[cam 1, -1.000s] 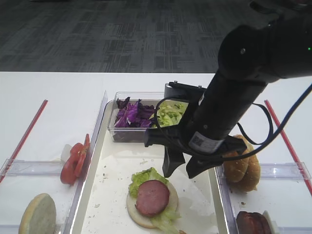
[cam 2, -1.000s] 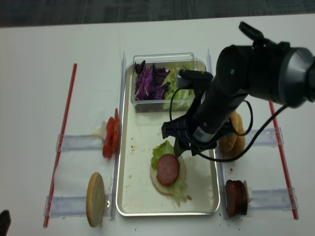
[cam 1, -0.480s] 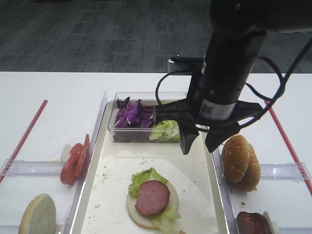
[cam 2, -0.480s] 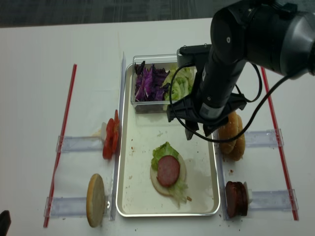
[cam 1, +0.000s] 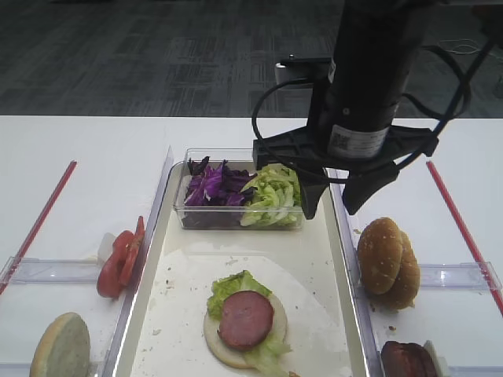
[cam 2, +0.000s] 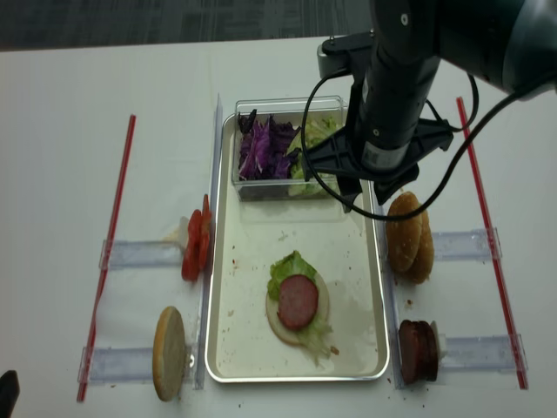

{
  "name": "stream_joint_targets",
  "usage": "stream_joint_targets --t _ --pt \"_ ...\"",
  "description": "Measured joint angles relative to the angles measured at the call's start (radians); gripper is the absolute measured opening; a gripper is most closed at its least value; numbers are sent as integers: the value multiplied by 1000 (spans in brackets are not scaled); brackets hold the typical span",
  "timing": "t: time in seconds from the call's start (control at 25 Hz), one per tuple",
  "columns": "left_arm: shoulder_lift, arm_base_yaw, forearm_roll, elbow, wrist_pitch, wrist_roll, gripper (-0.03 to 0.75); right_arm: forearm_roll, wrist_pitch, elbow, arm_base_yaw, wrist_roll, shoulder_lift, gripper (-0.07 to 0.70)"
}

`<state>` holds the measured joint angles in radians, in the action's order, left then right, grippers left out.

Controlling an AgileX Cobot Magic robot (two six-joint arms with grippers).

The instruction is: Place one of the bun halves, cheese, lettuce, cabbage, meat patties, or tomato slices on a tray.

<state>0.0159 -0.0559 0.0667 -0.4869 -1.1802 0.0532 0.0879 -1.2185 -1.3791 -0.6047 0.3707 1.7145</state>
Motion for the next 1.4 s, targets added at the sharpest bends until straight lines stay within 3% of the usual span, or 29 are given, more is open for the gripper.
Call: stream_joint_targets --t 0.4,1.4 --pt "0 0 0 0 0 0 284 -8 -2 -4 16 1 0 363" --pt "0 0 0 0 0 0 284 3 -5 -4 392 -108 -11 363"
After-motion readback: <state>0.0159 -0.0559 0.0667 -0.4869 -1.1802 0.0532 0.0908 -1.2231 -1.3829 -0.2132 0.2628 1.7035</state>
